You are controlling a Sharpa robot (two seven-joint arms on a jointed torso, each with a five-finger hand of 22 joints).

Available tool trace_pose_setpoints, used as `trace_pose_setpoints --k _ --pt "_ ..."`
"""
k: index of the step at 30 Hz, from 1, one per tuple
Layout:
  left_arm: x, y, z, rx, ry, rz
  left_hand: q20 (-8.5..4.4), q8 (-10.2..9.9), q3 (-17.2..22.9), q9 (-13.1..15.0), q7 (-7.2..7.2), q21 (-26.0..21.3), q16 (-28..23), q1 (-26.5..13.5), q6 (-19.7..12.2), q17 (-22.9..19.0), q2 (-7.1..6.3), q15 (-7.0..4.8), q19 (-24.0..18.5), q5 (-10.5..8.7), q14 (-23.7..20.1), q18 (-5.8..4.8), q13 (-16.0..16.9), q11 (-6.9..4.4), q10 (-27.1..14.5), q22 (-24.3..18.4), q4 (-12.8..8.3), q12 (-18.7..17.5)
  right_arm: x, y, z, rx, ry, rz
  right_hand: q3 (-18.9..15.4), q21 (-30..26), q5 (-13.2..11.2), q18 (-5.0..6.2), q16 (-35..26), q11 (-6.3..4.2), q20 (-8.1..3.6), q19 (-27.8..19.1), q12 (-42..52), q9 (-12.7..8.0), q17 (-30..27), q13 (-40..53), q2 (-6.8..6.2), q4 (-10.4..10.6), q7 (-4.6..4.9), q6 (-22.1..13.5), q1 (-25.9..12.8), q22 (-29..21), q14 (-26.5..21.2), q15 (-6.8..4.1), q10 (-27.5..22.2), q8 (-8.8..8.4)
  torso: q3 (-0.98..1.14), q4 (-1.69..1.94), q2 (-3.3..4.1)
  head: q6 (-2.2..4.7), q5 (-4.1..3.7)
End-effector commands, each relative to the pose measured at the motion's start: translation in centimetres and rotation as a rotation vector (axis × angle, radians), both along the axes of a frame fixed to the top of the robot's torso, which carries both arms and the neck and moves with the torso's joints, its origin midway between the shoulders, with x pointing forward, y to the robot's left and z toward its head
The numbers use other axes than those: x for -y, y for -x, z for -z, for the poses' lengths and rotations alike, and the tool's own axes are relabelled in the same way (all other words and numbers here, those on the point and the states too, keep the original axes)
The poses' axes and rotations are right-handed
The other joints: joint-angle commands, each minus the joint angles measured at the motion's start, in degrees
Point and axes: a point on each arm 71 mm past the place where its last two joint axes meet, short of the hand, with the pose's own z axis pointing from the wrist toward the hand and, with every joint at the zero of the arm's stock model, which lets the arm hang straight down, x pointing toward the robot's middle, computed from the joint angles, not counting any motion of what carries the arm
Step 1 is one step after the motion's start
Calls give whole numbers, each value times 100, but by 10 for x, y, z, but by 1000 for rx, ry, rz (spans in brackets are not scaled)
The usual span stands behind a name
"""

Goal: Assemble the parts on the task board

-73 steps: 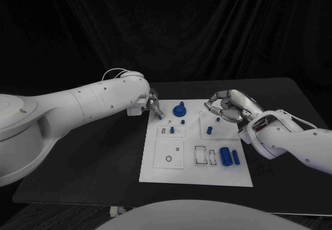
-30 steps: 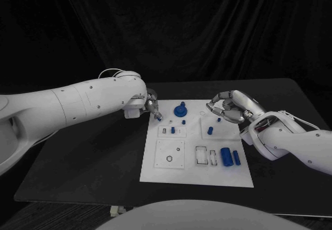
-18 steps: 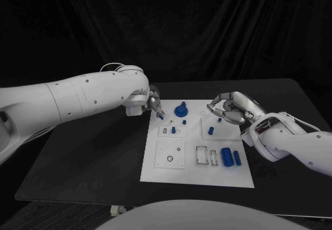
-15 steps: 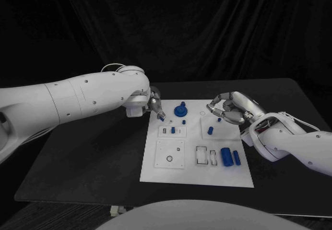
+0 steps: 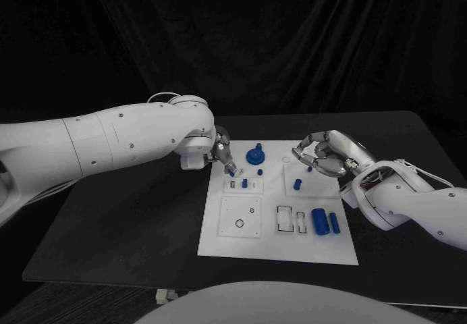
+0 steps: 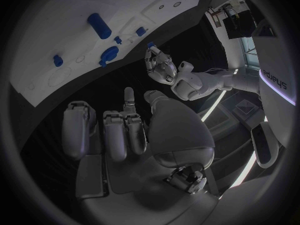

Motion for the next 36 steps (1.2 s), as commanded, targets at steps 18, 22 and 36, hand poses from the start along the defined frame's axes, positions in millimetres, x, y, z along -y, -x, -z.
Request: trace_pose_setpoints --k 18,22,36 --pt "-4 9 12 116 -23 -63 -7 215 792 174 -15 69 37 -133 -160 1510 125 5 222 237 617 39 1494 37 587 1114 -798 24 -2 2 2 -13 2 8 19 -35 -6 96 15 -11 11 -48 15 -8 1509 1507 31 -5 2 -38 -4 1080 605 -8 616 1 -3 15 12 1 63" --pt "-6 12 13 129 -31 -58 -8 220 791 177 -16 72 37 -134 -163 1510 117 3 223 233 617 39 1498 35 590 1114 -809 31 -3 2 3 -15 2 9 19 -35 -6 96 15 -11 11 -48 15 -8 1509 1507 31 -5 2 -38 -4 1080 605 -8 616 1 -4 11 6 1 94" --pt "-3 18 21 124 -24 -55 -10 227 793 179 -18 68 37 -137 -163 1510 115 0 224 229 617 40 1506 32 595 1113 -825 43 -5 3 4 -21 2 6 25 -43 14 97 15 -11 12 -53 15 -10 1509 1507 20 -15 1 -42 21 1078 605 -7 616 5 1 12 0 1 107"
